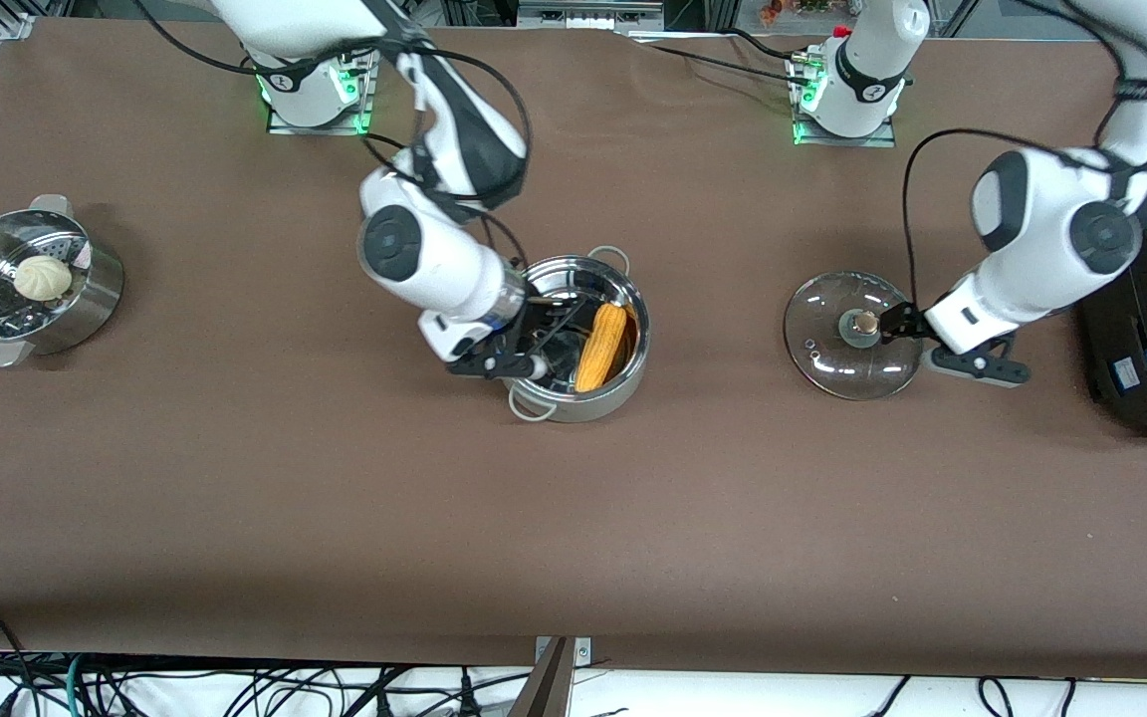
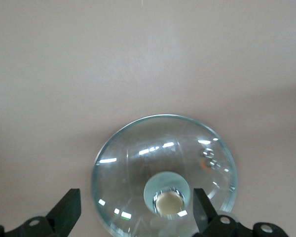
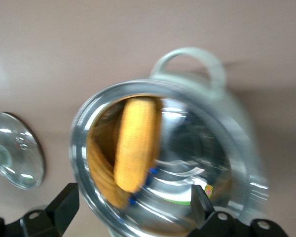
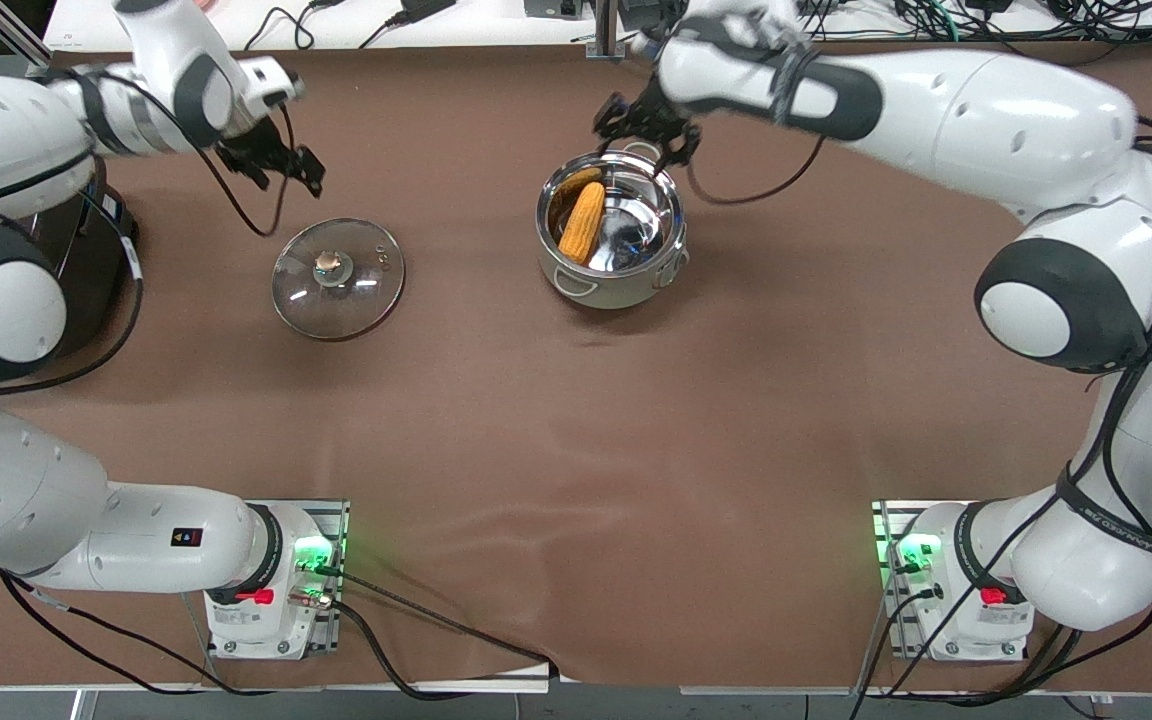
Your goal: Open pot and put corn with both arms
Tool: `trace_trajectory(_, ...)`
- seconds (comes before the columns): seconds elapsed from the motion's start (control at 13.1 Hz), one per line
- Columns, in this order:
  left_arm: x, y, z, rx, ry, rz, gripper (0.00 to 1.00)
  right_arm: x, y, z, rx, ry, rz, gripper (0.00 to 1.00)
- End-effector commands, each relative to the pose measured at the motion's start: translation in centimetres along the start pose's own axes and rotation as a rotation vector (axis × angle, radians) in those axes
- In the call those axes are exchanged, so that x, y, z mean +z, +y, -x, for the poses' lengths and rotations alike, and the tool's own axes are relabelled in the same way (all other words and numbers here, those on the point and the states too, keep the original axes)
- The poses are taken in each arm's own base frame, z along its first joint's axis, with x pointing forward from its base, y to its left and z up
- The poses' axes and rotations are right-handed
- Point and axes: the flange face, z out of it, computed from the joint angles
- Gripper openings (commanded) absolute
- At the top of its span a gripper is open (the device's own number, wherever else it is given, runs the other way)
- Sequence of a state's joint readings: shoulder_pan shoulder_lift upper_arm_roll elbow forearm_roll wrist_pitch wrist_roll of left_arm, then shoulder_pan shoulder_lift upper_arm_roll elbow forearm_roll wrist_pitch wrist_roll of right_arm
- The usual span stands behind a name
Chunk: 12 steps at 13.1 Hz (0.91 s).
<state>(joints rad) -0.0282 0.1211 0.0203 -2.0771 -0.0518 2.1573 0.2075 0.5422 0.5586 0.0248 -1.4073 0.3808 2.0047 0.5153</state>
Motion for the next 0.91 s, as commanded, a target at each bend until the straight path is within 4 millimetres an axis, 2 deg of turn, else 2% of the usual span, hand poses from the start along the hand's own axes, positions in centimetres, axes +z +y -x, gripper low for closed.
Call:
trace_trajectory(0.0, -10.2, -0.2, -1.3, -0.006, -0.038, -0.002, 1.0, -6.8, 4.8, -2.0, -0.134, 0.011, 0.234, 1.0)
trace_trajectory(0.08, -13.7, -0.1, -1.5, -0.041, -0.036, -0.004, 1.0, -9.4, 6.3, -2.2, -0.194, 0.034, 0.297, 1.0)
trace_trajectory(0.15, -16.3, 0.0, -1.3, -0.082, -0.037, -0.004, 1.0, -12.7, 9.5, -3.3, -0.168, 0.061, 0.333, 1.0)
trace_trajectory(0.23, -18.4, -0.2, -0.8, -0.14, -0.05, -0.014, 1.0, -15.5, 12.2, -3.6, -0.134, 0.057, 0.352, 1.0)
trace_trajectory(0.3, -20.1, -0.2, -0.3, -0.193, -0.056, -0.051, 1.0, -18.8, 15.5, -3.6, -0.131, 0.039, 0.364, 1.0)
trace_trajectory(0.46, -21.7, 0.0, 0.6, -0.257, -0.075, -0.084, 1.0, -24.0, 23.8, -3.9, -0.2, -0.012, 0.329, 1.0)
trace_trajectory(0.61, -22.6, -0.4, 1.2, -0.264, -0.067, -0.084, 1.0, -25.8, 31.2, -2.0, -0.138, -0.032, 0.324, 1.0)
trace_trajectory(0.76, -22.6, -0.4, 1.2, -0.27, -0.068, -0.079, 1.0, -26.3, 32.1, 1.6, -0.149, 0.04, 0.356, 1.0)
trace_trajectory(0.84, -22.5, -0.4, 1.2, -0.27, -0.07, -0.077, 1.0, -26.8, 32.8, 2.6, -0.087, 0.068, 0.341, 1.0)
